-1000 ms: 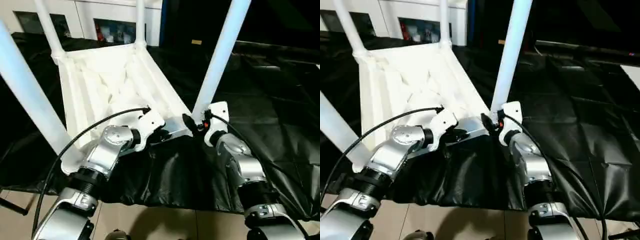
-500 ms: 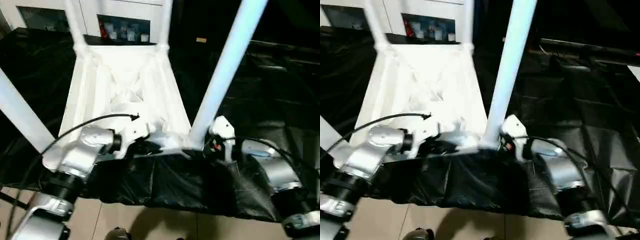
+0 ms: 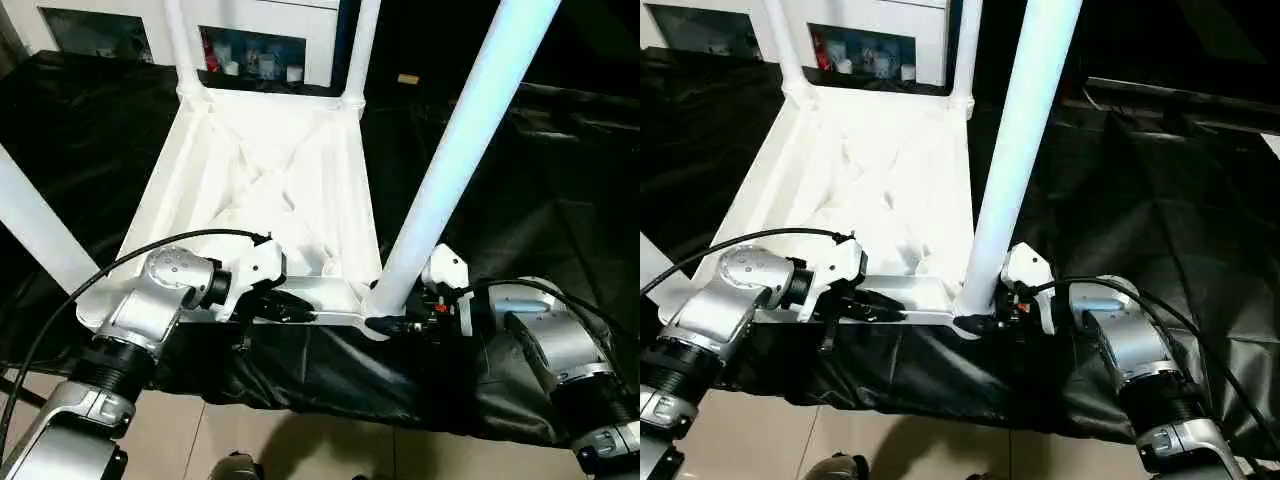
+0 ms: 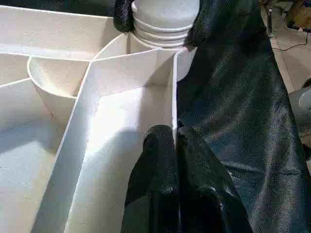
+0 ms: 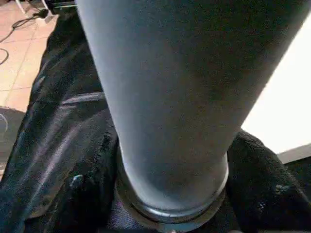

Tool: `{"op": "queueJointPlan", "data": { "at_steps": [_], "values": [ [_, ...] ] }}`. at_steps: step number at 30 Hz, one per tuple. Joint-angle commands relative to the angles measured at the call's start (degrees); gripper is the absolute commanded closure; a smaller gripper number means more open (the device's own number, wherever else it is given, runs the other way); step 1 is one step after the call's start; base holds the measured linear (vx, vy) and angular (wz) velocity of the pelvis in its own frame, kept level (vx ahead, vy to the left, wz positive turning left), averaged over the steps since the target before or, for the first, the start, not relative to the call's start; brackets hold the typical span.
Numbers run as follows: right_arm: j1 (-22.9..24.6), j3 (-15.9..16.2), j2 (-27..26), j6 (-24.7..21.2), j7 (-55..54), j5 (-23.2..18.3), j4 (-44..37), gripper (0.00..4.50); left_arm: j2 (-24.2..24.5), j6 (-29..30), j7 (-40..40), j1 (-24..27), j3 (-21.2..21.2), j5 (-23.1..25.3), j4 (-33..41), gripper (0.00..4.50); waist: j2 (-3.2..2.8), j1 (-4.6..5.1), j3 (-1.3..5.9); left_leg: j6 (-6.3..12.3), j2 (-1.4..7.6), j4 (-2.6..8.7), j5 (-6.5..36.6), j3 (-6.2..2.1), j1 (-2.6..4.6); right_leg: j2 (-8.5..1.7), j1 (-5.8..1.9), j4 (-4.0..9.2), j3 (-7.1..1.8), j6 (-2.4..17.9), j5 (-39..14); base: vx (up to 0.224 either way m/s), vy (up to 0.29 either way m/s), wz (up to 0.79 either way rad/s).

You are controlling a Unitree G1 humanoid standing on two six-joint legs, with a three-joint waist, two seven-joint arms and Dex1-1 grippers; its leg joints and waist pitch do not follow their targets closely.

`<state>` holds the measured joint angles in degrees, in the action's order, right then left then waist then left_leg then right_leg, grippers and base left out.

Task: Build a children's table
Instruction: Rotate leg to tighten

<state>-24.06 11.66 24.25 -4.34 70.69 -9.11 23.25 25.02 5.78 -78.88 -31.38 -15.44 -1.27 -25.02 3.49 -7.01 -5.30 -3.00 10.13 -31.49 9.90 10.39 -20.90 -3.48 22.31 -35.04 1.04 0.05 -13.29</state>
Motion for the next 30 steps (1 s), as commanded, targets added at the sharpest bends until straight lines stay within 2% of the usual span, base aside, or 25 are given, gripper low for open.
{"op": "queueJointPlan", "data": {
  "at_steps": [1,4,6,7,9,10,11,14,15,17,18,19,20,21,22,23,25,26,27,30],
  "values": [
    [1.25,3.47,-2.11,0.03,1.11,-0.38,-0.52,1.78,-1.97,-0.26,-0.01,0.66,-2.71,0.27,-0.91,4.5,0.31,-0.09,2.61,6.77,3.29,2.71,4.69,-0.62,0.68,-4.53,-2.13,3.13,-1.95,15.62,2.53,0.0,0.0,0.0],
    [1.17,2.33,-4.4,0.42,-4.68,1.05,1.03,1.78,-3.74,0.03,3.68,0.46,-1.77,0.64,-1.37,4.5,0.33,0.07,2.35,6.0,3.29,2.97,6.39,-0.68,0.64,-4.66,-1.95,3.55,-2.01,15.21,-0.54,0.0,0.0,0.0],
    [0.44,0.78,-7.2,0.39,-11.62,2.47,3.44,1.79,-5.54,0.22,8.3,-0.21,-1.38,1.97,-2.39,4.5,0.33,0.44,1.96,3.77,3.34,3.6,10.98,-0.98,0.74,-5.08,-1.73,4.55,-2.17,13.68,-10.0,0.0,0.0,0.0],
    [-0.05,-0.51,-9.32,-0.32,-15.67,2.51,4.97,1.79,-7.12,0.1,11.56,-0.77,-1.16,2.67,-3.14,4.5,0.18,0.73,1.58,1.99,3.43,4.17,14.32,-1.24,0.84,-5.17,-1.49,5.14,-2.25,12.43,-16.61,0.0,0.0,0.0],
    [-0.91,-2.37,-13.01,-1.79,-22.45,2.53,7.47,1.8,-10.41,1.39,16.34,-1.72,-0.72,2.88,-4.1,4.5,0.29,1.23,1.46,-0.29,3.61,4.65,18.16,-1.71,1.14,-5.45,-1.32,5.64,-2.3,10.9,-23.65,-0.055,0.011,-0.07],
    [-1.25,-2.93,-14.49,-2.56,-24.85,2.45,8.32,1.8,-11.55,1.49,18.11,-2.03,-0.83,3.31,-4.4,4.5,0.19,1.4,1.53,-0.88,3.59,4.76,18.84,-1.83,1.17,-5.44,-1.27,5.68,-2.3,10.5,-24.58,-0.053,0.021,-0.09],
    [-1.41,-3.13,-15.23,-2.96,-26.01,2.42,8.71,1.8,-12.06,1.49,18.95,-2.16,-0.97,3.59,-4.53,4.5,0.47,1.6,1.57,-1.33,3.5,4.84,19.46,-1.98,1.16,-5.5,-1.26,5.86,-2.35,9.45,-25.88,0.0,0.0,0.0],
    [-2.93,-4.94,-20.57,-4.68,-34.79,2.32,11.32,1.8,-15.8,2.79,24.51,-2.76,-1.37,5.19,-5.81,4.5,0.46,1.86,1.54,-0.4,3.41,4.71,18.85,-1.82,1.22,-5.5,-0.9,6.06,-2.69,8.88,-24.31,0.0,0.0,0.0],
    [-3.61,-5.87,-22.41,-5.17,-38.01,2.15,12.37,1.8,-16.99,3.15,26.17,-2.9,-1.41,5.66,-6.19,4.5,0.32,2.01,1.44,-0.62,3.38,4.8,18.55,-1.75,1.17,-5.42,-0.65,6.05,-2.82,8.91,-23.92,0.0,0.0,0.0],
    [-4.58,-6.87,-25.35,-4.91,-41.97,2.09,13.82,1.8,-19.09,3.71,29.18,-3.12,-1.3,6.38,-6.86,4.5,0.39,1.93,1.56,-0.6,3.32,4.72,18.1,-1.79,1.14,-5.38,-0.86,6.03,-2.69,8.61,-23.14,0.0,0.0,0.0],
    [-4.87,-6.84,-26.88,-3.72,-43.25,2.6,14.23,1.8,-20.28,4.06,30.63,-3.18,-1.2,6.79,-7.15,4.5,-0.44,1.82,1.78,-0.77,3.35,4.69,18.11,-1.79,1.29,-5.4,-0.78,5.91,-2.79,8.73,-22.14,0.0,0.0,0.0],
    [-4.96,-6.79,-27.76,-2.95,-43.58,2.85,14.37,1.8,-20.96,4.24,31.42,-3.21,-1.12,7.04,-7.3,4.5,-0.02,1.97,1.75,-0.7,3.35,4.62,18.34,-1.58,1.35,-5.16,-0.62,5.94,-2.8,8.94,-20.25,0.0,0.0,0.0],
    [-4.92,-6.74,-28.02,-2.79,-43.35,2.87,14.25,1.45,-21.14,4.2,31.44,-3.18,-1.25,7.2,-7.31,4.5,0.08,1.92,1.85,-0.48,3.27,4.56,17.8,-1.56,1.22,-5.13,-0.82,5.8,-2.8,9.05,-19.16,0.0,0.0,0.0],
    [-4.65,-6.7,-28.51,-2.7,-42.2,2.59,13.52,1.1,-21.3,4.08,30.93,-2.97,-1.89,7.72,-7.08,4.5,0.11,1.75,2.01,0.42,3.18,4.4,15.88,-1.44,1.04,-5.02,-1.08,5.51,-2.8,9.3,-15.75,0.0,0.0,0.0],
    [-4.47,-6.78,-28.5,-2.92,-41.55,2.2,13.06,1.1,-21.18,4.08,30.61,-2.85,-2.12,7.83,-6.92,4.5,0.11,1.75,2.01,0.42,3.18,4.4,15.88,-1.44,1.04,-5.02,-1.08,5.51,-2.8,9.3,-15.75,0.0,0.0,0.0],
    [-4.3,-6.86,-28.49,-3.2,-41.05,1.73,12.56,1.04,-21.03,4.15,30.37,-2.7,-2.4,7.98,-6.69,4.5,0.0,1.73,2.1,1.06,3.15,4.27,14.77,-1.3,1.02,-4.96,-1.14,5.3,-2.82,9.7,-13.25,0.0,0.0,0.0],
    [-3.73,-6.4,-26.95,-2.94,-39.51,1.87,11.48,0.73,-19.96,4.58,28.66,-2.35,-2.88,7.94,-5.91,4.5,0.03,1.63,2.35,2.07,3.13,4.08,12.7,-1.17,1.05,-4.89,-1.35,5.07,-2.7,10.32,-9.98,0.0,0.0,0.0],
    [-3.61,-6.14,-26.35,-2.58,-38.96,2.38,11.35,0.63,-19.63,4.6,28.29,-2.33,-2.94,8.05,-5.8,4.5,0.0,1.64,2.33,2.31,3.04,4.06,12.11,-1.14,0.81,-4.84,-1.52,5.03,-2.62,10.47,-9.46,0.0,0.0,0.0],
    [-3.17,-5.17,-24.62,-1.79,-37.3,3.52,10.84,0.63,-18.63,4.69,26.38,-2.12,-3.26,8.01,-5.36,4.5,-0.08,1.61,2.41,2.38,3.03,4.04,12.03,-1.15,0.8,-4.88,-1.6,5.04,-2.61,10.5,-9.52,0.0,0.0,0.0],
    [-2.7,-4.63,-22.8,-1.74,-34.83,3.53,10.09,0.39,-17.32,3.94,24.53,-1.91,-3.74,8.26,-5.08,4.5,-0.11,1.62,2.52,2.55,3.13,4.01,11.73,-1.16,0.79,-4.86,-1.73,5.0,-2.55,10.92,-9.42,0.0,0.0,0.0]
  ]
}}
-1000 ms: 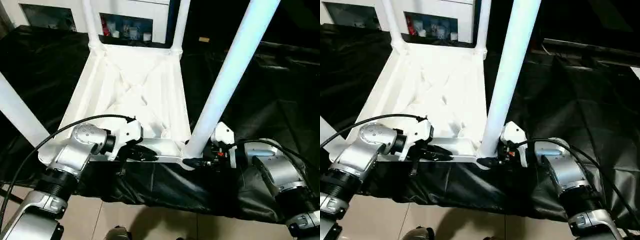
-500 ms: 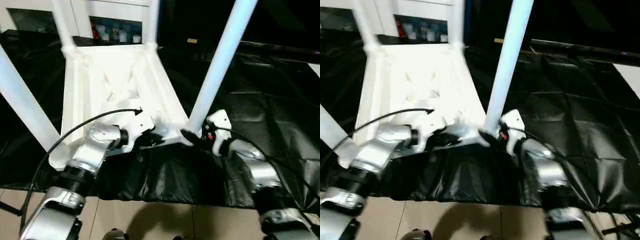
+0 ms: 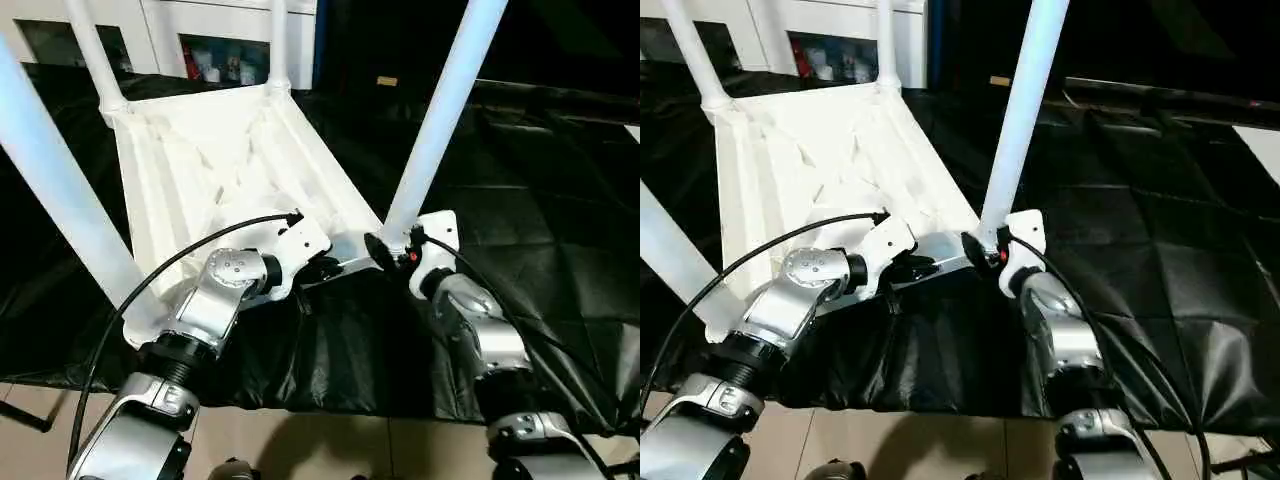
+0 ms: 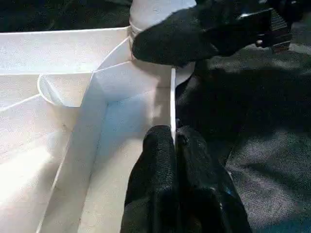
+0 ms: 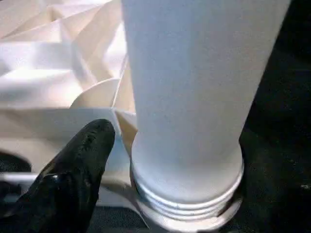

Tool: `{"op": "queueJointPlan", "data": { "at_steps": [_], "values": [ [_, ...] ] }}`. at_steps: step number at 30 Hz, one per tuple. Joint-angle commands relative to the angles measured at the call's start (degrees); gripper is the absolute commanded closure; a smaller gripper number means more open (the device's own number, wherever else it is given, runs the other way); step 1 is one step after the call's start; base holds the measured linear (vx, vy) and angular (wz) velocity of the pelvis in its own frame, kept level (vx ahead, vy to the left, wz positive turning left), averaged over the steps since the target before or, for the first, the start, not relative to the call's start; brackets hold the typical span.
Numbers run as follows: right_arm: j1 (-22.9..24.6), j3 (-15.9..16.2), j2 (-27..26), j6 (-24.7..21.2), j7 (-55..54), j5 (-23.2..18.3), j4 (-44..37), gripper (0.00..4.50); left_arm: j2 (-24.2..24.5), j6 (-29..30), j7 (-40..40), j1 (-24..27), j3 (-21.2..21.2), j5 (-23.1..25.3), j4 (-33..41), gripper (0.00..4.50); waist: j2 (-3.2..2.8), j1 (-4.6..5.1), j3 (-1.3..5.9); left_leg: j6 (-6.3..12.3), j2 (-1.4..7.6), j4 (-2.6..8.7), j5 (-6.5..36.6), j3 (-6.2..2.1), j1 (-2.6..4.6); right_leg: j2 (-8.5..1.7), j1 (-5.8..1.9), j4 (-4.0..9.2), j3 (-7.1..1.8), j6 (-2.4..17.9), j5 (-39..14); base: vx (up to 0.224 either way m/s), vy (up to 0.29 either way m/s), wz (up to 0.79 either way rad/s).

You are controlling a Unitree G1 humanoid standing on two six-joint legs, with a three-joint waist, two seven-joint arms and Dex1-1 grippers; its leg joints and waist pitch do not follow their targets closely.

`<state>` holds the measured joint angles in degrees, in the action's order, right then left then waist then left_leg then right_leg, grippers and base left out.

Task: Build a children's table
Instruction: Rotate leg to tighten

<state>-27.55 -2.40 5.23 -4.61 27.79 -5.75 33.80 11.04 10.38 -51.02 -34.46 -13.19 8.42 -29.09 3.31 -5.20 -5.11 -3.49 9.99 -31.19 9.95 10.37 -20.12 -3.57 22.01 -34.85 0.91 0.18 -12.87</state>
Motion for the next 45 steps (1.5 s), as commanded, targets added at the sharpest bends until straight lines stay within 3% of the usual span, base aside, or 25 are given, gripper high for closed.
{"op": "queueJointPlan", "data": {
  "at_steps": [1,5,12,17,19,26,32,36,38,39,41,42,44,45],
  "values": [
    [1.0,9.61,-2.72,-0.88,9.33,0.68,-0.66,0.39,-2.62,-0.8,-4.48,1.33,-6.02,-1.54,-0.82,4.5,-0.03,-0.21,2.37,3.12,3.29,3.7,11.23,-1.16,0.01,-4.74,-1.45,4.72,-2.37,11.07,-8.97,0.0,0.0,0.0],
    [1.91,11.09,2.65,1.05,17.96,1.19,-2.42,0.39,1.32,-1.67,-11.16,2.2,-6.4,-2.52,0.39,4.5,0.06,-0.21,2.55,4.16,3.18,3.35,9.36,-0.99,-0.09,-4.55,-1.77,4.29,-2.28,12.11,-4.29,0.0,0.0,0.0],
    [2.89,12.43,9.13,-0.23,31.66,-1.85,-6.52,0.39,5.37,-3.09,-18.12,2.02,-5.44,-4.14,0.08,4.5,0.24,-0.37,2.79,6.82,3.24,2.82,6.06,-0.79,0.09,-4.44,-2.07,3.59,-2.06,14.79,1.36,0.0,0.0,0.0],
    [3.34,14.56,12.76,-1.05,39.54,-2.05,-8.23,0.39,7.62,-3.95,-23.59,1.69,-5.56,-5.65,0.01,4.5,0.29,-0.89,2.65,6.78,3.48,2.81,6.78,-0.69,0.16,-4.46,-2.05,3.59,-1.95,15.25,-0.41,0.0,0.0,0.0],
    [3.47,15.78,14.34,-0.53,42.94,-1.53,-8.65,0.62,8.95,-4.0,-26.66,1.52,-5.76,-6.23,0.24,4.5,0.33,-1.47,2.7,6.8,3.56,2.65,6.43,-0.56,0.26,-4.41,-1.97,3.4,-1.92,15.33,-0.12,0.0,0.0,0.0],
    [3.2,16.79,15.54,-1.26,46.83,-2.06,-9.44,1.1,10.67,-4.53,-30.2,1.28,-6.37,-6.36,0.12,4.5,0.61,-1.83,2.71,5.79,3.65,2.79,7.26,-0.65,0.29,-4.66,-1.82,3.5,-1.89,14.99,-3.44,0.0,0.0,0.0],
    [3.59,17.66,15.3,-0.06,48.24,-1.55,-9.6,1.67,11.51,-5.58,-31.09,0.67,-6.45,-6.11,-1.18,4.5,0.89,-2.12,2.93,6.04,3.49,2.57,5.71,-0.55,0.28,-4.58,-1.91,3.19,-1.87,15.17,-0.98,0.0,0.0,0.0],
    [4.46,16.15,13.2,-1.04,45.71,-2.85,-9.73,1.74,10.42,-5.77,-27.73,0.87,-5.41,-5.74,-1.46,4.5,0.86,-2.22,2.97,6.2,3.49,2.49,5.32,-0.54,0.22,-4.61,-1.98,3.07,-1.83,15.42,-0.17,0.0,0.0,0.0],
    [4.45,15.18,11.88,-0.37,42.61,-2.62,-8.96,1.76,9.61,-5.09,-25.85,0.81,-5.0,-5.58,-1.7,4.5,0.89,-2.22,2.81,5.75,3.48,2.62,6.22,-0.54,0.27,-4.63,-1.83,3.32,-1.86,15.21,-1.56,0.0,0.0,0.0],
    [4.06,14.04,10.38,0.24,38.4,-1.93,-7.44,1.76,8.77,-4.79,-24.01,0.7,-4.68,-5.28,-2.05,4.5,0.94,-2.07,2.55,4.4,3.51,2.97,9.25,-0.72,0.38,-4.89,-1.64,3.93,-1.97,14.25,-7.27,0.0,0.0,0.0],
    [3.22,11.47,6.84,-0.39,28.75,-0.8,-4.23,1.76,6.1,-3.57,-18.79,0.28,-3.91,-4.73,-2.69,4.5,0.8,-1.85,2.2,2.86,3.55,3.44,12.72,-0.92,0.52,-5.15,-1.29,4.57,-2.08,13.61,-13.42,-0.028,-0.001,-0.01],
    [2.7,9.36,3.54,-2.06,20.81,-0.52,-2.3,1.77,3.22,-1.91,-13.92,-0.24,-3.37,-4.35,-3.02,4.5,0.66,-1.42,1.94,0.13,3.66,4.07,16.85,-1.42,0.8,-5.42,-1.01,5.31,-2.18,11.54,-22.69,-0.056,-0.002,-0.01],
    [2.36,8.23,1.45,-2.81,16.4,-0.5,-1.33,1.77,1.6,-0.82,-11.85,-0.42,-3.5,-4.08,-2.82,4.5,0.65,-1.15,2.07,-0.95,3.73,4.21,18.43,-1.7,0.96,-5.47,-0.88,5.52,-2.16,10.64,-24.99,-0.064,0.013,-0.05],
    [2.19,7.86,0.67,-3.1,14.83,-0.5,-0.95,1.78,1.04,-0.43,-11.36,-0.42,-3.68,-3.97,-2.62,4.5,0.72,-0.82,2.07,-1.11,3.68,4.45,18.69,-1.85,0.64,-5.37,-1.08,5.54,-2.11,9.77,-25.23,-0.061,0.021,-0.06]
  ]
}}
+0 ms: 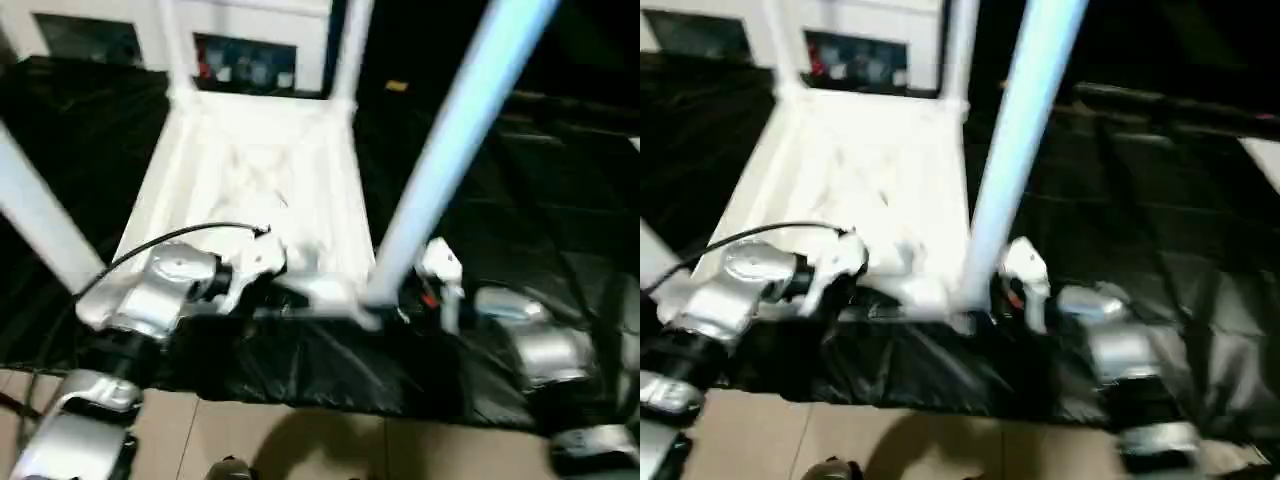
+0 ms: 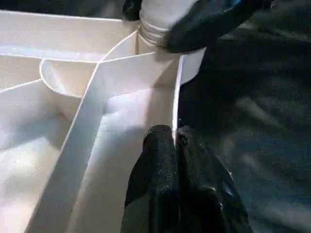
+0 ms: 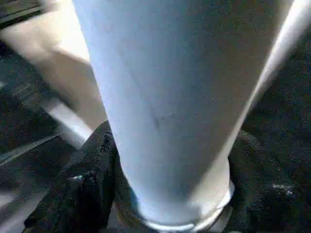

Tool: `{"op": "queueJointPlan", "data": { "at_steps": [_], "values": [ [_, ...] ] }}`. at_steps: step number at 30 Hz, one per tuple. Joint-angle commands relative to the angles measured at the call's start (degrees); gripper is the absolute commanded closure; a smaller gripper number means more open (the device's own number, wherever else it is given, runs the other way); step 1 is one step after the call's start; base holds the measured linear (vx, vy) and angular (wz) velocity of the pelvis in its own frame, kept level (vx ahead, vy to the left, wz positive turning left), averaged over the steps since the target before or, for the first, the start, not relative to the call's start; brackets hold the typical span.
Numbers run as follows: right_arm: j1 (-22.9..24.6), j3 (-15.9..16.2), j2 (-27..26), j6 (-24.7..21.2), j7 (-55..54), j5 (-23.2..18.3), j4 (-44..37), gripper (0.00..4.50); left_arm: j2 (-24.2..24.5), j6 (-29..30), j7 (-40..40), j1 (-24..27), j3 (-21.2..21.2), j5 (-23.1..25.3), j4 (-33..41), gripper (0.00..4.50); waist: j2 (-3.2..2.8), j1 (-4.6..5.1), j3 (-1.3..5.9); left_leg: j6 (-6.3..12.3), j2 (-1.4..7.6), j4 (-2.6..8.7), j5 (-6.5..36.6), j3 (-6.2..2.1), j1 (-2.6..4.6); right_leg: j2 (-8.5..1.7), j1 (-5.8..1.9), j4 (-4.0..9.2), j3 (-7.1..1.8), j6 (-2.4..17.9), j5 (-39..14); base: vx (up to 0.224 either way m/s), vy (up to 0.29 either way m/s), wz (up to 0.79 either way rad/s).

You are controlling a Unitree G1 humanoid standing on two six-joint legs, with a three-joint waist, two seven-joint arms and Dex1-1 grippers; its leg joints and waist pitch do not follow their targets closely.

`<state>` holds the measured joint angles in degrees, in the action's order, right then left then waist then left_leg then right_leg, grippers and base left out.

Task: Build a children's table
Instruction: Rotate leg to tighten

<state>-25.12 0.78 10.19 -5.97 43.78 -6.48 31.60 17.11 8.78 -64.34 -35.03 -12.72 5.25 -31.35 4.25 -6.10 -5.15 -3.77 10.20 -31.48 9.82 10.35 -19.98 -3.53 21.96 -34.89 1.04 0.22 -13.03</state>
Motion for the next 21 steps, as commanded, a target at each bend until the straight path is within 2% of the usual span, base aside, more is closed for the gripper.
{"op": "queueJointPlan", "data": {
  "at_steps": [1,3,4,5,6,10,11,12,15,16,17,18,19,21],
  "values": [
    [-0.51,4.32,-5.62,-2.03,-3.96,0.7,1.93,1.78,-6.14,1.73,3.43,0.14,-4.39,-0.43,-0.13,4.5,-0.56,0.2,1.93,-0.97,3.44,4.87,19.26,-1.89,0.4,-5.39,-0.82,5.7,-2.31,9.11,-24.96,0.0,0.0,0.0],
    [-1.41,3.54,-8.69,-2.95,-10.7,1.8,3.67,1.78,-8.66,3.08,6.62,0.2,-4.61,0.1,0.16,4.5,-0.46,0.35,2.02,-0.82,3.4,4.74,20.07,-1.79,0.67,-5.32,-0.61,5.88,-2.42,8.91,-24.44,0.0,0.0,0.0],
    [-1.89,3.31,-10.16,-3.26,-13.86,2.38,4.43,1.78,-9.75,3.5,8.32,0.26,-4.8,0.63,0.16,4.5,-0.46,0.54,1.93,-1.03,3.32,4.69,20.68,-1.67,0.88,-5.28,-0.12,5.89,-2.66,9.23,-24.07,0.0,0.0,0.0],
    [-2.3,3.26,-11.63,-3.3,-16.61,3.28,5.08,1.78,-10.63,3.76,9.77,0.51,-5.32,1.53,0.29,4.5,-0.39,0.63,1.89,-0.92,3.23,4.83,20.28,-1.82,0.55,-5.31,-0.51,5.93,-2.57,8.78,-24.57,0.0,0.0,0.0],
    [-2.37,3.3,-11.94,-3.22,-17.1,3.57,5.21,1.78,-10.77,3.78,10.0,0.62,-5.52,1.81,0.36,4.5,-0.45,0.62,1.94,-0.71,3.24,4.71,20.09,-1.73,0.66,-5.29,-0.3,6.05,-2.68,8.31,-24.24,0.0,0.0,0.0],
    [-2.41,3.71,-13.26,-1.04,-18.83,5.07,5.3,1.78,-11.33,4.55,10.31,1.82,-6.61,2.98,1.85,4.5,-0.39,0.74,1.96,0.02,3.2,4.71,19.27,-1.63,0.42,-5.07,-0.36,5.86,-2.71,8.13,-21.32,0.0,0.0,0.0],
    [-2.24,3.76,-12.94,-0.58,-18.39,4.93,4.83,1.78,-10.99,4.66,9.97,2.08,-6.84,3.16,2.38,4.5,-0.45,0.77,1.93,0.23,3.31,4.73,19.12,-1.62,0.36,-5.04,-0.4,5.72,-2.71,8.36,-20.04,0.0,0.0,0.0],
    [-2.04,3.61,-12.32,-0.27,-17.82,4.69,4.22,1.23,-10.24,4.74,9.55,2.3,-7.13,3.4,3.03,4.5,-0.45,0.8,2.02,0.4,3.26,4.68,18.36,-1.56,0.25,-4.96,-0.52,5.56,-2.69,8.65,-18.29,0.0,0.0,0.0],
    [-1.51,3.79,-9.95,-0.14,-15.02,4.54,2.77,1.03,-8.47,3.63,7.42,2.33,-6.74,2.94,3.21,4.5,-0.44,0.76,2.09,0.92,3.23,4.56,17.43,-1.41,0.26,-4.86,-0.64,5.44,-2.72,9.03,-16.26,0.0,0.0,0.0],
    [-1.51,3.79,-9.95,-0.14,-15.02,4.54,2.77,0.88,-8.47,3.63,7.42,2.33,-6.74,2.94,3.21,4.5,-0.45,0.71,2.13,1.23,3.22,4.44,16.71,-1.3,0.33,-4.75,-0.63,5.3,-2.71,9.45,-14.53,0.0,0.0,0.0],
    [-0.89,4.53,-7.55,0.37,-11.12,4.28,1.11,0.64,-7.01,2.84,5.06,2.51,-6.31,2.37,3.36,4.5,-0.47,0.59,2.15,1.6,3.21,4.36,16.23,-1.25,0.33,-4.77,-0.74,5.28,-2.69,9.82,-13.4,0.0,0.0,0.0],
    [-0.69,4.75,-6.88,0.48,-9.91,4.22,0.61,0.62,-6.6,2.61,4.33,2.61,-6.19,2.16,3.47,4.5,-0.4,0.59,2.32,2.19,3.14,4.15,14.8,-1.14,0.14,-4.71,-1.03,5.01,-2.71,9.97,-11.26,0.0,0.0,0.0],
    [-0.63,4.81,-6.67,0.51,-9.52,4.21,0.45,0.62,-6.48,2.54,4.1,2.64,-6.15,2.09,3.51,4.5,-0.4,0.59,2.32,2.19,3.14,4.15,14.8,-1.14,0.14,-4.71,-1.03,5.01,-2.71,9.97,-11.26,0.0,0.0,0.0],
    [0.29,6.74,-2.56,2.55,-1.19,3.79,-1.35,0.62,-4.21,1.26,-0.11,2.9,-6.04,1.09,3.83,4.5,-0.41,0.53,2.49,3.85,2.95,3.78,10.49,-1.08,-0.18,-4.66,-1.51,4.46,-2.54,10.92,-5.79,0.0,0.0,0.0]
  ]
}}
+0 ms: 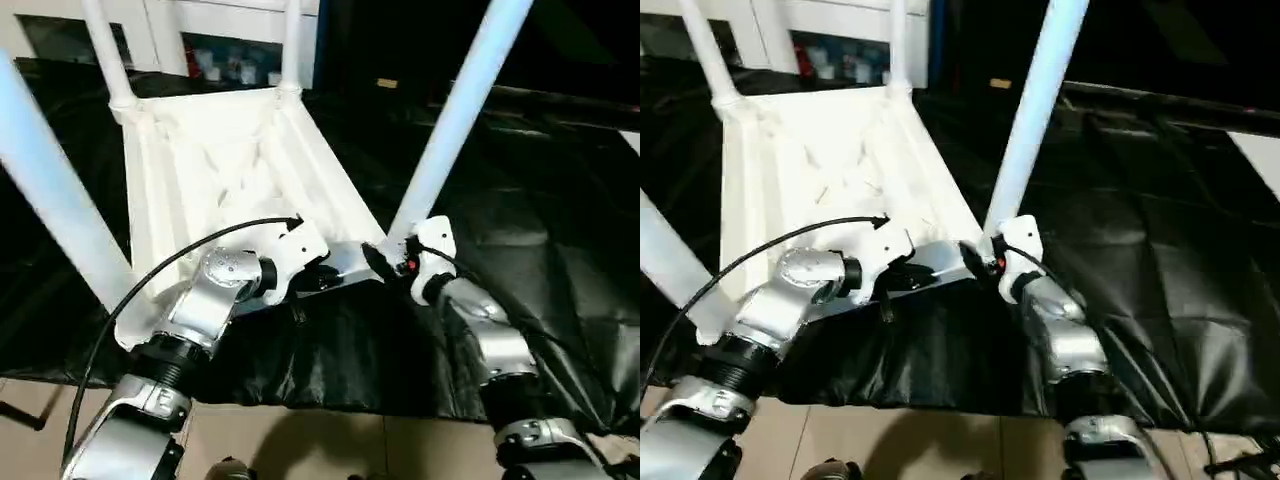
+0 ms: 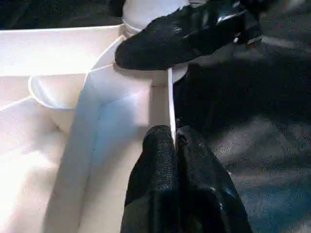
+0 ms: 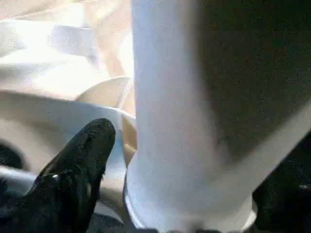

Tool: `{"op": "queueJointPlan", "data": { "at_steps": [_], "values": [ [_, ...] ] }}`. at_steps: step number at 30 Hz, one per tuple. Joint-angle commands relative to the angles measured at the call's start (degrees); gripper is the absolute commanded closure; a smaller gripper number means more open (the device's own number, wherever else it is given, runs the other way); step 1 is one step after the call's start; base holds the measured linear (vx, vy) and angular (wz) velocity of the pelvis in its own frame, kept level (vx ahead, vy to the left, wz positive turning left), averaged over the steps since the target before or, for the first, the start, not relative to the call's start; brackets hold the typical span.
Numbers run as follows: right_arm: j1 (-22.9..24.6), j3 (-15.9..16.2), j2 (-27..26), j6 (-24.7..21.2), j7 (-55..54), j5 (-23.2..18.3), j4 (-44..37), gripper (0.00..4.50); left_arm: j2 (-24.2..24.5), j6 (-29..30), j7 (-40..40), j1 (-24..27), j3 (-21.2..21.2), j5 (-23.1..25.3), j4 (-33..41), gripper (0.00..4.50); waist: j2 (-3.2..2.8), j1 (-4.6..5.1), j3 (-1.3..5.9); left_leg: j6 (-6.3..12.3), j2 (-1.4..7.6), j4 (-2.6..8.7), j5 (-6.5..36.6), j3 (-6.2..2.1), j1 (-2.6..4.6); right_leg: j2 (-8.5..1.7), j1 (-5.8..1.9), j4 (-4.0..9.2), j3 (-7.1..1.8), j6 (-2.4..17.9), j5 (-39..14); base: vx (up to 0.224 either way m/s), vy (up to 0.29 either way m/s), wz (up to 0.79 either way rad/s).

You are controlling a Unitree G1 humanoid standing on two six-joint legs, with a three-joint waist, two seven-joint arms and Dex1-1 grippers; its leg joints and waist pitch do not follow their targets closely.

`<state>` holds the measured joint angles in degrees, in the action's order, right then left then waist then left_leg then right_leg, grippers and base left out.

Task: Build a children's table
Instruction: Rotate leg to tighten

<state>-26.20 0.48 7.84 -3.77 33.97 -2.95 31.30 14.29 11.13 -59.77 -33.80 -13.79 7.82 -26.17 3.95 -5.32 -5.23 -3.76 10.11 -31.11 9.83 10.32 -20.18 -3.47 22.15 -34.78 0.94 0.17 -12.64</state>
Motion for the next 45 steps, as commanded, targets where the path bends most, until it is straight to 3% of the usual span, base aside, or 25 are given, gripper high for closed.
{"op": "queueJointPlan", "data": {
  "at_steps": [1,3,5,8,9,14,22,27,34,37,38,40,41,42,45],
  "values": [
    [1.56,7.67,0.87,1.36,10.59,0.4,-1.26,0.62,-0.86,-1.11,-5.66,1.72,-4.94,-1.72,-1.28,4.5,-0.01,-0.33,2.82,4.87,2.93,2.96,7.98,-0.87,0.0,-4.53,-1.96,3.88,-2.35,11.75,-1.75,0.0,0.0,0.0],
    [1.98,8.55,3.09,2.16,15.65,-0.11,-2.0,0.62,0.59,-2.01,-8.24,1.7,-5.19,-2.11,-1.44,4.5,-0.26,-0.35,2.93,6.72,2.77,2.48,3.76,-0.66,-0.12,-4.26,-2.2,3.0,-2.2,13.79,7.0,0.0,0.0,0.0],
    [2.1,8.7,3.54,2.13,16.89,-0.31,-2.33,0.62,0.95,-1.95,-8.82,1.71,-5.2,-2.19,-1.42,4.5,-0.02,-0.24,2.89,7.29,2.72,2.4,3.48,-0.62,-0.26,-4.24,-2.36,2.89,-2.13,14.27,8.29,0.0,0.0,0.0],
    [2.93,10.99,7.4,3.27,26.15,-1.35,-4.04,0.62,2.66,-3.53,-12.5,1.03,-5.22,-2.93,-2.26,4.5,-0.11,-0.38,2.71,7.7,2.97,2.47,5.27,-0.63,-0.04,-4.24,-2.37,3.18,-1.93,15.12,5.08,0.0,0.0,0.0],
    [3.14,11.78,8.57,3.23,28.64,-1.52,-4.68,0.62,3.29,-4.03,-14.0,0.86,-5.31,-3.27,-2.26,4.5,-0.38,-0.43,2.58,7.25,3.15,2.69,6.69,-0.74,0.08,-4.36,-2.23,3.43,-1.88,15.15,2.58,0.0,0.0,0.0],
    [3.38,13.04,11.1,2.35,35.45,-3.31,-6.45,0.62,5.19,-4.68,-17.17,0.19,-6.02,-3.54,-2.69,4.5,-0.29,-0.7,2.41,5.41,3.45,3.01,10.41,-0.8,0.38,-4.62,-2.07,3.96,-1.96,14.98,-4.71,0.0,0.0,0.0],
    [3.38,14.27,12.64,-0.76,41.97,-5.42,-8.47,1.14,7.11,-5.7,-21.35,0.41,-6.79,-3.91,-2.49,4.5,-0.37,-1.8,2.65,6.08,3.52,2.65,6.99,-0.57,0.32,-4.5,-2.09,3.19,-1.79,16.03,0.64,0.0,0.0,0.0],
    [3.72,14.88,13.1,-1.69,44.02,-5.64,-8.69,1.56,7.68,-6.18,-22.32,0.36,-6.66,-4.2,-2.76,4.5,-0.3,-2.14,2.49,5.47,3.56,2.83,8.37,-0.61,0.36,-4.61,-1.97,3.49,-1.84,15.47,-2.65,0.0,0.0,0.0],
    [5.11,14.79,11.87,-1.82,42.1,-5.31,-8.49,1.77,6.0,-5.08,-19.56,0.84,-5.38,-5.03,-2.58,4.5,-0.21,-2.56,2.59,5.57,3.49,2.7,7.26,-0.56,0.39,-4.6,-1.98,3.34,-1.84,15.36,-1.13,0.0,0.0,0.0],
    [4.81,12.53,8.3,-1.12,34.44,-4.78,-6.21,1.78,3.62,-4.17,-14.28,0.08,-3.96,-4.54,-4.07,4.5,-0.3,-2.48,1.93,3.84,3.51,3.42,12.14,-0.75,0.6,-4.94,-1.53,4.44,-2.0,14.18,-10.16,0.0,0.0,0.0],
    [4.14,11.27,6.11,-1.63,29.56,-4.24,-4.31,1.79,2.02,-3.94,-10.5,-0.45,-3.31,-4.02,-4.9,4.5,-0.12,-2.29,1.64,2.43,3.56,3.84,15.63,-1.01,0.76,-5.24,-1.31,5.09,-2.12,12.99,-17.69,-0.053,-0.002,-0.01],
    [3.41,10.07,4.11,-2.37,25.04,-3.81,-2.58,1.8,0.73,-2.83,-7.39,-0.9,-3.19,-3.31,-5.3,4.5,-0.15,-2.24,1.63,0.81,3.68,4.16,18.65,-1.54,1.08,-5.72,-1.14,5.85,-2.33,10.69,-26.06,-0.055,0.0,-0.02],
    [3.41,10.07,4.11,-2.37,25.04,-3.81,-2.58,1.8,0.73,-2.83,-7.39,-0.9,-3.19,-3.31,-5.3,4.5,-0.19,-2.12,1.58,0.49,3.72,4.31,19.14,-1.6,1.04,-5.65,-1.07,5.92,-2.38,10.13,-27.03,-0.053,0.011,-0.05],
    [2.27,8.13,1.16,-3.39,18.56,-3.76,-0.59,1.8,-1.05,-1.35,-4.23,-1.17,-3.18,-2.71,-5.25,4.5,-0.26,-1.84,1.59,-0.2,3.67,4.61,20.4,-1.88,0.89,-5.67,-0.91,6.08,-2.35,8.76,-29.26,-0.053,0.011,-0.05],
    [0.37,5.05,-3.81,-5.47,8.31,-3.97,2.31,1.8,-4.24,0.83,0.16,-1.25,-3.01,-2.09,-4.69,4.5,-0.34,-0.78,1.67,-1.58,3.57,4.8,22.65,-2.3,0.93,-5.72,-0.7,6.25,-2.19,8.09,-31.56,-0.054,0.016,-0.06]
  ]
}}
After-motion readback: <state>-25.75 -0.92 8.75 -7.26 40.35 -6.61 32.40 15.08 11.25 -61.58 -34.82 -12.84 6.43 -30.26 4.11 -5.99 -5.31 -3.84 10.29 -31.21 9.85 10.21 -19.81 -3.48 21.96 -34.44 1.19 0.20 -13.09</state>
